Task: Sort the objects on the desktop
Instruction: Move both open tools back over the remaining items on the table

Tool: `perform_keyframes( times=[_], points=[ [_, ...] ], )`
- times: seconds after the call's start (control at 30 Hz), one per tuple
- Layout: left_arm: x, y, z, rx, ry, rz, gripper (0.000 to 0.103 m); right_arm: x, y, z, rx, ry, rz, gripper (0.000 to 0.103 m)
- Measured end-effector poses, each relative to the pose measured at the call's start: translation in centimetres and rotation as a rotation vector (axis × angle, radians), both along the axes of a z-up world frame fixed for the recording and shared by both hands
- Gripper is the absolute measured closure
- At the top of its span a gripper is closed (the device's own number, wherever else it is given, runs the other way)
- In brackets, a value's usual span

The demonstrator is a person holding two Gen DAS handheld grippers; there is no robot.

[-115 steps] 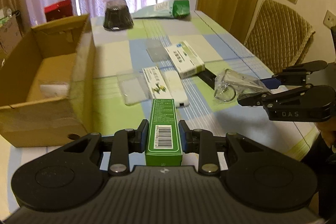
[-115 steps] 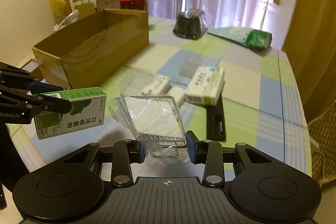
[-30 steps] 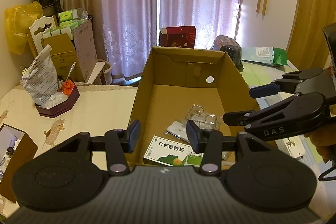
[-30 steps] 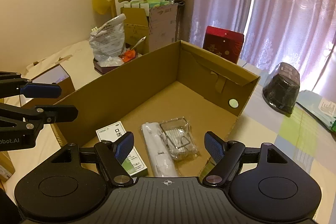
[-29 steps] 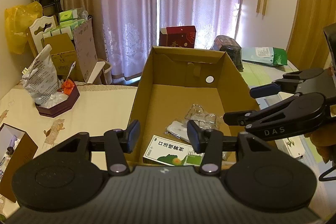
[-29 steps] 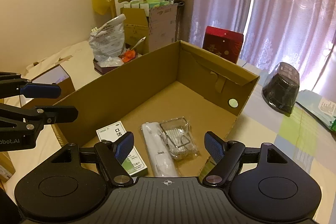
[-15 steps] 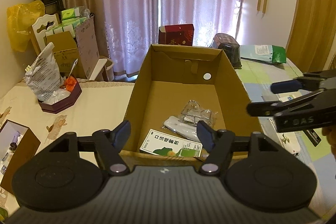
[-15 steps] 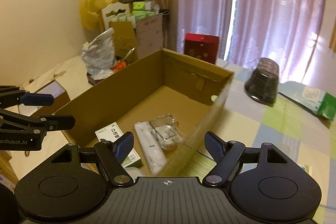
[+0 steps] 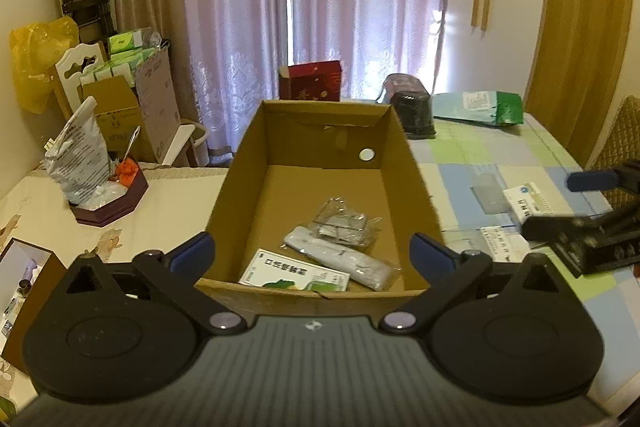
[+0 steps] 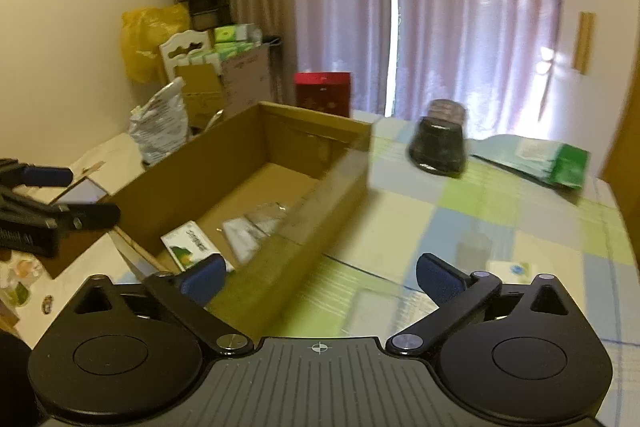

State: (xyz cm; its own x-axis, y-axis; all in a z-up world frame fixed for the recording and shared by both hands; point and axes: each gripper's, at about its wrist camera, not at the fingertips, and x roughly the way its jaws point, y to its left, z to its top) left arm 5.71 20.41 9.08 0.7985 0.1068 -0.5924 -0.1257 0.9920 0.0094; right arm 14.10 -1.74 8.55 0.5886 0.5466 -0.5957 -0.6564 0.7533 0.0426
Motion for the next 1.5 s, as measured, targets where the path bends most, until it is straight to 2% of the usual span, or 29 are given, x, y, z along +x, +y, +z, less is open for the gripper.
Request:
perform_keyframes(
  times=[0.23, 0.47, 0.6, 0.83, 1.27, 1.4, 1.5],
  points=[
    [-1.2, -4.4, 1.0, 0.025, -0.052, -0.058, 0.001, -2.1, -6.6, -1.3, -0.002, -0.018, -0.115, 0.000],
    [-1.1, -10.3, 0.9, 0.033, -0.069, -0.181, 0.001, -3.0, -12.4, -2.5, -0.034, -0.002, -0.270, 0.000],
    [-0.8, -13.3, -0.4, 0.027, -0.043, -0.238, 0.001, -3.3, -14.6, -3.1, -0.052, 0.036, -0.336, 0.000],
    [0.0, -17.4, -3.3, 0.073, 0.014, -0.317, 0.001, -3.1, -16.8, -3.7, -0.029, 0.102, -0.380, 0.000],
    [2.4, -19.5, -6.9, 0.124, 0.111, -0.361, 0.002, -1.1, -17.1, -5.4, -0.011, 0.154, -0.387, 0.000],
    [3.7, -20.1, -7.9, 0.120, 0.128, -0.306, 0.008, -0.7, -17.6, -6.1, -0.010, 0.164, -0.395, 0.000],
    [4.9, -20.1, -8.8, 0.085, 0.141, -0.220, 0.015, -0.5, -18.0, -6.7, -0.012, 0.166, -0.398, 0.000]
  ],
)
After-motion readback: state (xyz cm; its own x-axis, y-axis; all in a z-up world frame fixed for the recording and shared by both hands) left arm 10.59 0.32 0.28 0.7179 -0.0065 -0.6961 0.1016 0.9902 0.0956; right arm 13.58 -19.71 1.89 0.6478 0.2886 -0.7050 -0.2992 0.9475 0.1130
